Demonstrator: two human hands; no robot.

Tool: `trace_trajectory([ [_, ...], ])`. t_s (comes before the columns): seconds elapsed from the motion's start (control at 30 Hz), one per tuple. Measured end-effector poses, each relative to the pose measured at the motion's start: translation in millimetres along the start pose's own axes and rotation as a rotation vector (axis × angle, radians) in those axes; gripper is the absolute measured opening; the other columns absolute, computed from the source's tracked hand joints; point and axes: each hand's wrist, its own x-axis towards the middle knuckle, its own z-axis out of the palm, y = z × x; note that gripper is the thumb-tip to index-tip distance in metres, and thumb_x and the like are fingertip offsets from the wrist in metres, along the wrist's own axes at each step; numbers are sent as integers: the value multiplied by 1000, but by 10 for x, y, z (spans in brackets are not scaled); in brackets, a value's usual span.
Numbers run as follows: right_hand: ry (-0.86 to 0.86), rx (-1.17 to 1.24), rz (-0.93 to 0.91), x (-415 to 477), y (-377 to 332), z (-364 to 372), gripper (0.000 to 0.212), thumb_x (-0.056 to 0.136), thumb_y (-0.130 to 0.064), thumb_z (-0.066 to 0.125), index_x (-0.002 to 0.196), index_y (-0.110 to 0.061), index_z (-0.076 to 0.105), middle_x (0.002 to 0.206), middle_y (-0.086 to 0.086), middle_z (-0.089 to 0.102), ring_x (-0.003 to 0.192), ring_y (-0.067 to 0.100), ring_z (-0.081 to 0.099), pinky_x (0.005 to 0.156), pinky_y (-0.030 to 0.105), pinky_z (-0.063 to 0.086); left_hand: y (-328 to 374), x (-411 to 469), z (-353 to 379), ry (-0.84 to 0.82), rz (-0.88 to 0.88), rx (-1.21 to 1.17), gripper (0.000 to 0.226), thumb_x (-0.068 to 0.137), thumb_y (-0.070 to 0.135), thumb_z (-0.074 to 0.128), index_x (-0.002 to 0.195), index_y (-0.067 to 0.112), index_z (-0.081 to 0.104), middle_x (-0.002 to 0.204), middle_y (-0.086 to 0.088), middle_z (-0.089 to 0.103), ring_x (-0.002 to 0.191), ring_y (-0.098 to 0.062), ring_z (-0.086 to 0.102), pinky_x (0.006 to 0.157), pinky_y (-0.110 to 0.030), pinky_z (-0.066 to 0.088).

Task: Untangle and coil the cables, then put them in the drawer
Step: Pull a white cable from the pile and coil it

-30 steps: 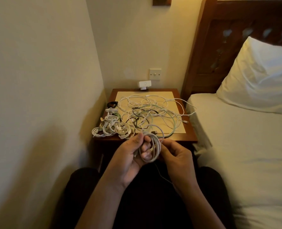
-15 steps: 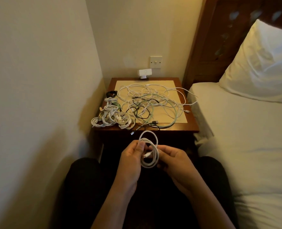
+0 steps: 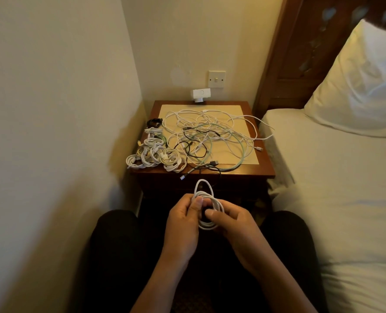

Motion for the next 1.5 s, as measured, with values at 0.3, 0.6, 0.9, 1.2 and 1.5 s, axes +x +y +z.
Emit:
trace_trajectory([
  [0.3, 118, -854, -31, -30, -102, 116, 61, 109, -34, 45, 163, -27, 17, 100, -7, 69, 84, 7, 66, 76, 25, 56, -17, 60, -44, 129, 123, 230, 23, 106, 34, 48, 93, 26, 65, 73, 8, 63, 64, 0, 57, 56, -15, 43],
  [0.6, -91, -1037, 161, -97, -225, -30, 38, 110, -30, 43, 146, -33, 34, 104, -2, 61, 80, 10, 58, 64, 26, 51, -113, 264, -343, 175, 66, 400, 22, 107, 38, 46, 98, 32, 65, 85, 3, 66, 78, -5, 60, 65, -24, 47],
  [0.9, 84, -1065, -300, -91, -258, -355, 19, 103, -36, 49, 117, -44, 60, 107, -20, 51, 100, 0, 46, 81, 22, 44, 181, 326, -554, -108, -278, -412, 33, 106, 29, 46, 106, 3, 67, 65, -2, 49, 60, -14, 45, 64, -31, 43],
  [1.2, 313, -247, -146, -98, 8, 26, 25, 96, -11, 69, 113, -29, 72, 104, -13, 76, 99, 2, 72, 87, 29, 61, 17, -60, -55, 4, -152, -72, 26, 103, 39, 52, 106, 31, 76, 92, 9, 74, 85, -5, 68, 75, -21, 53],
  [1.5, 263, 101, 73, -101, 57, 16, 26, 100, -16, 63, 123, -24, 71, 111, -5, 78, 107, 13, 73, 93, 34, 56, -94, -40, -34, 50, -45, 106, 18, 100, 42, 57, 102, 37, 75, 92, 8, 73, 83, 2, 66, 69, -16, 49],
])
